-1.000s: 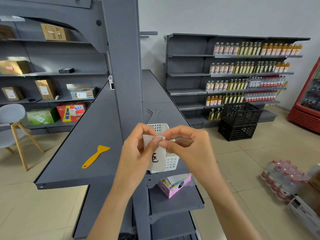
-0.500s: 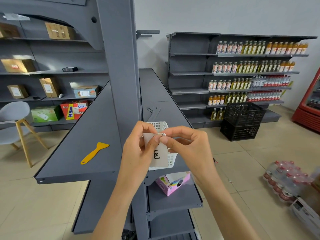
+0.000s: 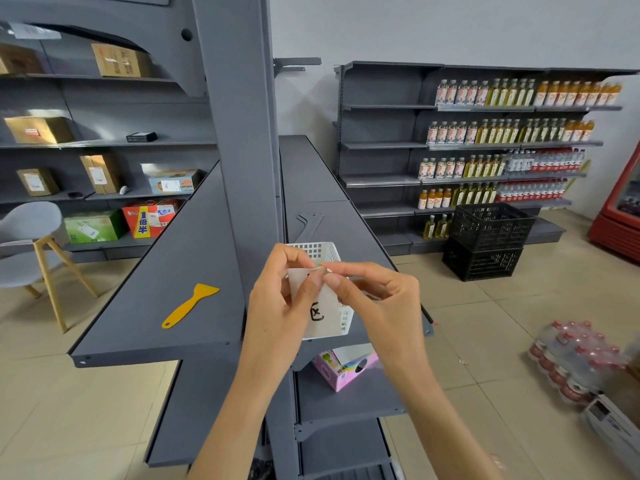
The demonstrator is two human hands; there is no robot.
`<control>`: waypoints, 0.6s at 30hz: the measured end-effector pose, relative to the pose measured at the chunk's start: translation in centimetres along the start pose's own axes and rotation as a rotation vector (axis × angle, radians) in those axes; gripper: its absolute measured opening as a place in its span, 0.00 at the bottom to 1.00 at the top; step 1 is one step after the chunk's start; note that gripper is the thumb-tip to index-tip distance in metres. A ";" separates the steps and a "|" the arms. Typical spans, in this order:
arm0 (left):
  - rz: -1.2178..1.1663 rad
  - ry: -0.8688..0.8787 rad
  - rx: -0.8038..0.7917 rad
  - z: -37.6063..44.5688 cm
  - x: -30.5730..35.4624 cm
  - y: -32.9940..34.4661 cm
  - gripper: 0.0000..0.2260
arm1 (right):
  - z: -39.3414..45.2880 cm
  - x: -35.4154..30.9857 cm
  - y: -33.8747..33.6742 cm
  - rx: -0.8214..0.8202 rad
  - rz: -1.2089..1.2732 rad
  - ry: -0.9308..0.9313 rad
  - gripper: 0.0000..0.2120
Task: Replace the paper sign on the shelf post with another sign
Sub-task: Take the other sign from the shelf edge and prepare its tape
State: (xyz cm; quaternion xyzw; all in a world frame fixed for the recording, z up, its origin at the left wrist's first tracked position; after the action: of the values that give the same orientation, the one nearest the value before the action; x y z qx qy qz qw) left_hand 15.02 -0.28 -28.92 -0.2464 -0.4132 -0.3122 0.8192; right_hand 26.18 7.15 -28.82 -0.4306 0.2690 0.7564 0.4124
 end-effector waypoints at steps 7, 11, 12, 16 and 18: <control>0.010 -0.045 0.018 0.3 -0.9 -0.2 0.04 | -0.2 0.7 -0.2 -0.033 -0.242 -0.129 0.12; -0.017 -0.035 0.017 0.2 -0.9 -0.5 0.05 | 0.0 1.1 -0.4 -0.073 -0.323 -0.197 0.15; -0.027 -0.034 0.009 0.2 -0.8 -0.5 0.05 | 0.2 1.1 -0.5 -0.078 -0.319 -0.181 0.13; -0.027 -0.037 -0.036 0.2 -0.6 -0.5 0.06 | 1.2 0.8 -1.0 -0.118 -0.313 -0.128 0.10; -0.013 -0.038 -0.050 0.3 -0.6 -0.5 0.06 | 1.8 0.6 -1.2 -0.159 -0.359 -0.114 0.10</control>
State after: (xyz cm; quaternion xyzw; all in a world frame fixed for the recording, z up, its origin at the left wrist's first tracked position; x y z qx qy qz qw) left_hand 14.22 -0.26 -29.25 -0.2700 -0.4223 -0.3232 0.8027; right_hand 26.26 9.38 -28.57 -0.4591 0.1037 0.7129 0.5199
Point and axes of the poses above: each hand's wrist, its own z-axis towards the middle knuckle, its own y-axis out of the palm, x = y × z, the point moved 1 cm from there along z, towards the middle knuckle
